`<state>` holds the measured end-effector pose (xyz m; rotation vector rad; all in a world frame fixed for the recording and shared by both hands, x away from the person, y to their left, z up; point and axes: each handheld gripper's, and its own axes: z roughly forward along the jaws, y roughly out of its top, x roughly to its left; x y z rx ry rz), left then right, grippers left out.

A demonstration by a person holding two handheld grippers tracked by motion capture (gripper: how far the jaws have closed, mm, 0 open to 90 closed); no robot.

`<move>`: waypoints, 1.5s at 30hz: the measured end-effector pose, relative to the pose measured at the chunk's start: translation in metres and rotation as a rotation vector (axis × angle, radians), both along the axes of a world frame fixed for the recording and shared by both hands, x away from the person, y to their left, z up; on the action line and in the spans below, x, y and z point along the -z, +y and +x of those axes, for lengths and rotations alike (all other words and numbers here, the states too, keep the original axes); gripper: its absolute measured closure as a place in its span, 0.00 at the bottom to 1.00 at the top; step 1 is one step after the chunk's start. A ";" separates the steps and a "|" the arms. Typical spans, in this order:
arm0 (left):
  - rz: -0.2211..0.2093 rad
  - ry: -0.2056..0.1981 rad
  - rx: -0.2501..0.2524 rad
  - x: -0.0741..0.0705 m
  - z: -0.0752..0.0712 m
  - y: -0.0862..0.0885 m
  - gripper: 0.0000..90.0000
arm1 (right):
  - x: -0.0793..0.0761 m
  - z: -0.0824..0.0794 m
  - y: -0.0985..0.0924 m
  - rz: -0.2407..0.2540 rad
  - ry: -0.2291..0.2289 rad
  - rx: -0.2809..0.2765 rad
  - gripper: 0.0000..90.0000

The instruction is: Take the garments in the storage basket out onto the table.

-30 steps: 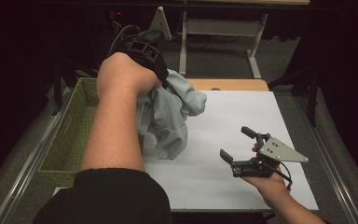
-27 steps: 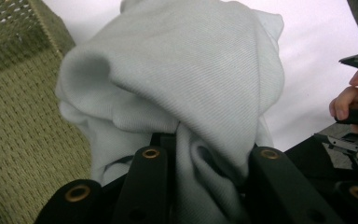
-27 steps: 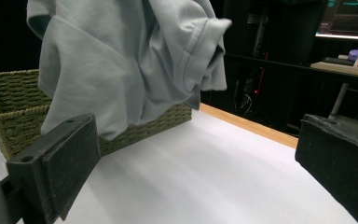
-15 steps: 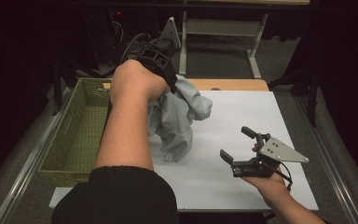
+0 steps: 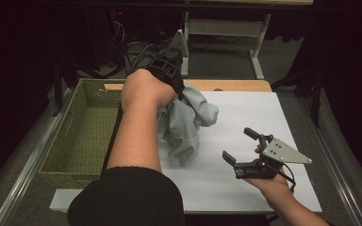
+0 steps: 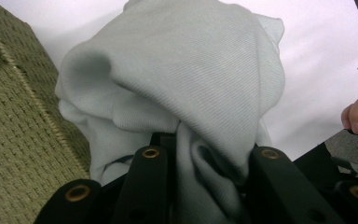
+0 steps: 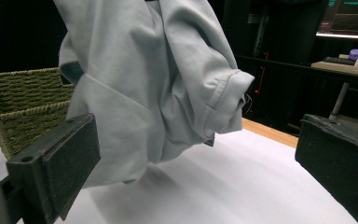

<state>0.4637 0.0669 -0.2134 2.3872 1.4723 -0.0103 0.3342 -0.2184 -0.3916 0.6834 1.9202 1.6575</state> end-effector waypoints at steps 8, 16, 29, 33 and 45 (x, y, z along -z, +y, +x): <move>0.002 0.008 -0.013 0.021 0.006 -0.001 0.83 | 0.000 0.000 0.000 0.002 -0.001 -0.002 0.01; -0.006 0.022 0.002 0.045 0.012 -0.009 0.83 | 0.000 0.000 0.000 0.001 -0.002 -0.002 0.01; 0.007 0.015 -0.016 0.082 0.023 -0.013 0.83 | 0.000 0.000 0.000 0.004 0.001 -0.003 0.01; 0.012 0.021 -0.024 0.091 0.025 -0.012 0.82 | 0.001 0.000 0.000 0.001 0.002 -0.003 0.01; 0.022 0.035 -0.044 0.128 0.028 -0.007 0.81 | 0.001 0.000 0.001 -0.003 0.000 -0.009 0.01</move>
